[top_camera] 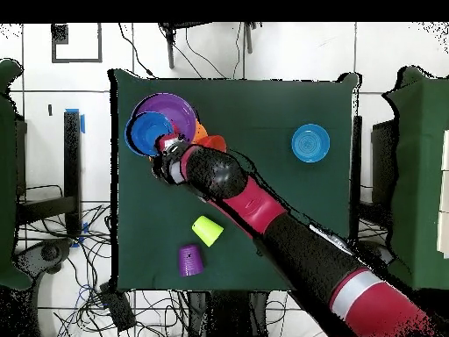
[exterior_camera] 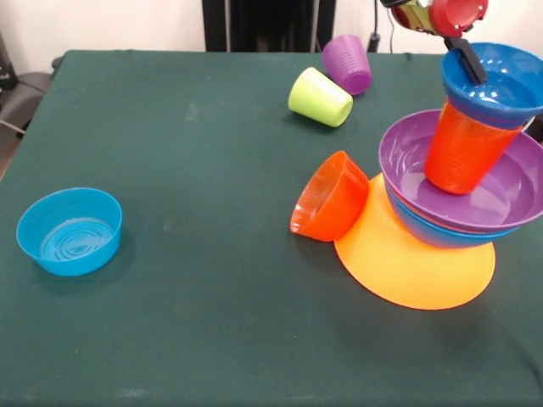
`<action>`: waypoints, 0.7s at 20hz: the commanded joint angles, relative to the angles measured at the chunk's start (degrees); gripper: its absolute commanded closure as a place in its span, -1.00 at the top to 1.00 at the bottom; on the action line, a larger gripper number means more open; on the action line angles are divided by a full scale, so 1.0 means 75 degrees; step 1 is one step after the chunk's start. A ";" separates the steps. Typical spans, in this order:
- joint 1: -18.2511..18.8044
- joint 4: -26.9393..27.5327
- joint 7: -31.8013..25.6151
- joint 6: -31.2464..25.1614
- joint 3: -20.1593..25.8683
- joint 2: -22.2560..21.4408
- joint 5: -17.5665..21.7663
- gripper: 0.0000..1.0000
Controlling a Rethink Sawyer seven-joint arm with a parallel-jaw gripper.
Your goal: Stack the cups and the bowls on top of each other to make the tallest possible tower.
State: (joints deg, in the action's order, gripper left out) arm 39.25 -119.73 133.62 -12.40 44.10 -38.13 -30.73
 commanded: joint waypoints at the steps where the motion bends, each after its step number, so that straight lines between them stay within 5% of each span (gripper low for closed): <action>1: 0.0034 -0.0008 0.0817 0.0360 -0.0103 0.0252 0.0294 -1.00; 14: 0.0029 -0.0301 0.1167 -0.0143 -0.0022 -0.0682 0.0046 -1.00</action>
State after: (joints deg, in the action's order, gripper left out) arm 39.28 -119.79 133.62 -12.41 44.08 -40.37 -30.42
